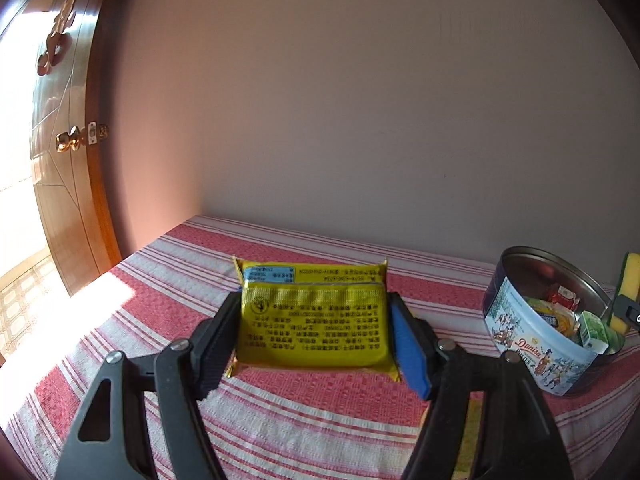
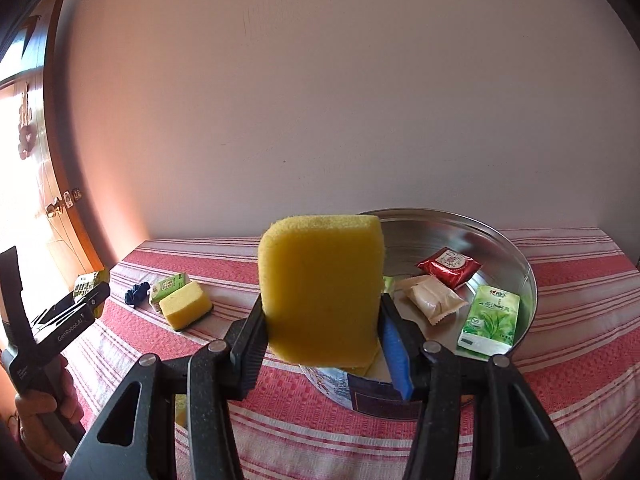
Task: Organize objects
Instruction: 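Carry the yellow pack and sponge over the tin and open both tools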
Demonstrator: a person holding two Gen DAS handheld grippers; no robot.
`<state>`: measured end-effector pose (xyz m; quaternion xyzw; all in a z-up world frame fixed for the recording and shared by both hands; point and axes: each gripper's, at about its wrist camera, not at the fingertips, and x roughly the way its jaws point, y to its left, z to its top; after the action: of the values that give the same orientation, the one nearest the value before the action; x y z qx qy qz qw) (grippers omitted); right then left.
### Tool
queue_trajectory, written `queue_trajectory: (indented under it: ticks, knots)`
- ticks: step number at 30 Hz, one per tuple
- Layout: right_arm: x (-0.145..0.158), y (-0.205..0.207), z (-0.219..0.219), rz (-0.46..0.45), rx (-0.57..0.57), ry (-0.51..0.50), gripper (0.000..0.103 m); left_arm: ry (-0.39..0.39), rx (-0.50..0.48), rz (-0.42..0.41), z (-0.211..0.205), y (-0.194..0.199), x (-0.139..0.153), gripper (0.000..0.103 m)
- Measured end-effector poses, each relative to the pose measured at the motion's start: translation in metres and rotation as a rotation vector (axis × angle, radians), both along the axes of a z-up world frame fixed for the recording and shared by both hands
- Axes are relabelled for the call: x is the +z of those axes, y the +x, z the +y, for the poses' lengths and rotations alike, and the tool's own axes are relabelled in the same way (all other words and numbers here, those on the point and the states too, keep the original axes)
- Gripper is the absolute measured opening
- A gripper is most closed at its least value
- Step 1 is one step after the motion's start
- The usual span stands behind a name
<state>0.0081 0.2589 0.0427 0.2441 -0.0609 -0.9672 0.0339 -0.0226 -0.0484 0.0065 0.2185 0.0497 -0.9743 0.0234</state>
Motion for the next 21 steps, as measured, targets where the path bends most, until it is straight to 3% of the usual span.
queue_trajectory:
  ticks: [11,21]
  knots:
    - [0.001,0.004,0.054,0.017,-0.08,-0.004,0.054,-0.016,-0.141,0.044,0.085,0.017,0.031,0.071]
    - [0.006,-0.019,0.096,0.053,-0.21,0.058,0.054,-0.039,-0.238,0.029,0.162,0.008,0.033,0.071]
